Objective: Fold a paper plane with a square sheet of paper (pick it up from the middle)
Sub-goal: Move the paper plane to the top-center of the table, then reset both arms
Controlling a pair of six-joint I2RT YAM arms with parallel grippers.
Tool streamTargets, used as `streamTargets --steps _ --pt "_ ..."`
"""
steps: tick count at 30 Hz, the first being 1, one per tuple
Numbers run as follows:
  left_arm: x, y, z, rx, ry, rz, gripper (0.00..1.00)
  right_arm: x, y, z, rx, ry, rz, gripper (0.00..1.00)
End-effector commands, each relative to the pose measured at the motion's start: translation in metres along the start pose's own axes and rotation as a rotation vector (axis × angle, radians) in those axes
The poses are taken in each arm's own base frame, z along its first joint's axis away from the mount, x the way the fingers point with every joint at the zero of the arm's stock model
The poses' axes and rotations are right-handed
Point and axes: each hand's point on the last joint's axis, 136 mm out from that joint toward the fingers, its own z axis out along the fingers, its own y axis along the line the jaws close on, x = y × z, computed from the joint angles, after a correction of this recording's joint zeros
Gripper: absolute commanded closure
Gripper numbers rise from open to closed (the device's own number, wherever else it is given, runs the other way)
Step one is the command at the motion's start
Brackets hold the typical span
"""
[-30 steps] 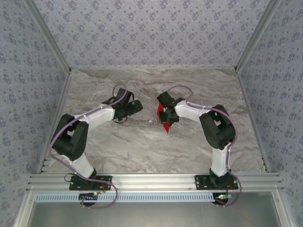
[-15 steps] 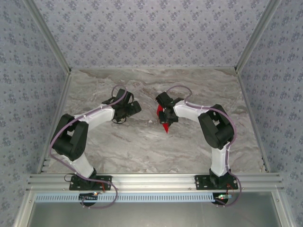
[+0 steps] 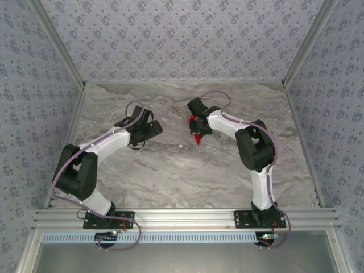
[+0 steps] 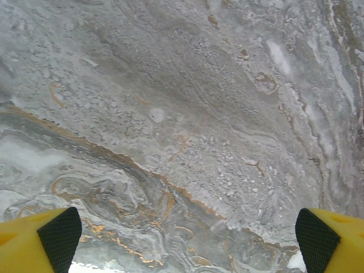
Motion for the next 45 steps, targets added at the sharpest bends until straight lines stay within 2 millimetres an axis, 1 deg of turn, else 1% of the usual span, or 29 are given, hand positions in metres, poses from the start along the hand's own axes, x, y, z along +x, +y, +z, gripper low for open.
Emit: streamTargets --steps 1,7,13,15,16,19,21,24,26,28,31,32,34,37,39,41,42,45 --pt "0.000 0.011 -0.007 -0.030 -0.003 0.016 0.01 -0.004 -0.007 0.007 0.051 0.011 0.001 0.87" --pt "0.000 0.013 -0.007 -0.033 -0.002 0.008 0.01 0.002 -0.011 0.021 0.076 0.038 0.008 0.85" --pt "-0.004 0.017 -0.012 -0.045 -0.010 0.001 0.01 0.022 -0.021 0.039 0.118 0.088 0.021 0.85" --pt "-0.007 0.019 -0.015 -0.048 -0.016 0.001 0.01 0.026 -0.023 0.037 0.128 0.106 0.023 0.84" --pt "-0.009 0.019 -0.016 -0.049 -0.022 0.000 0.01 0.023 -0.021 0.034 0.123 0.099 0.025 0.83" --pt "-0.018 0.021 -0.023 -0.052 -0.044 0.000 0.01 0.000 -0.011 0.009 0.090 0.048 0.027 0.79" --pt "-0.028 0.022 -0.031 -0.061 -0.070 0.008 0.01 -0.020 -0.001 -0.019 0.040 -0.004 0.038 0.71" --pt "-0.046 0.025 -0.047 -0.082 -0.120 0.021 0.01 -0.044 0.007 -0.061 -0.037 -0.074 0.076 0.62" --pt "-0.059 0.030 -0.058 -0.095 -0.153 0.024 0.01 -0.056 0.006 -0.085 -0.081 -0.113 0.107 0.57" --pt "-0.073 0.035 -0.070 -0.106 -0.192 0.027 0.01 -0.065 -0.002 -0.107 -0.094 -0.156 0.132 0.48" --pt "-0.092 0.048 -0.088 -0.145 -0.249 0.039 0.01 -0.076 -0.029 -0.138 -0.064 -0.247 0.169 0.32" --pt "-0.097 0.053 -0.094 -0.160 -0.268 0.048 0.01 -0.080 -0.042 -0.149 -0.042 -0.288 0.180 0.27" --pt "-0.108 0.066 -0.104 -0.199 -0.311 0.069 0.01 -0.085 -0.076 -0.167 0.045 -0.373 0.192 0.18" --pt "-0.117 0.089 -0.111 -0.247 -0.363 0.085 0.01 -0.085 -0.127 -0.189 0.158 -0.485 0.211 0.00" --pt "-0.123 0.104 -0.115 -0.275 -0.414 0.083 0.01 -0.080 -0.159 -0.197 0.225 -0.534 0.227 0.00" --pt "-0.125 0.119 -0.115 -0.304 -0.459 0.098 0.01 -0.074 -0.187 -0.202 0.289 -0.585 0.229 0.00" --pt "-0.126 0.129 -0.117 -0.330 -0.489 0.089 0.01 -0.063 -0.203 -0.195 0.336 -0.587 0.226 0.00" --pt "-0.123 0.153 -0.113 -0.391 -0.544 0.098 0.01 -0.044 -0.239 -0.189 0.433 -0.639 0.221 0.00"
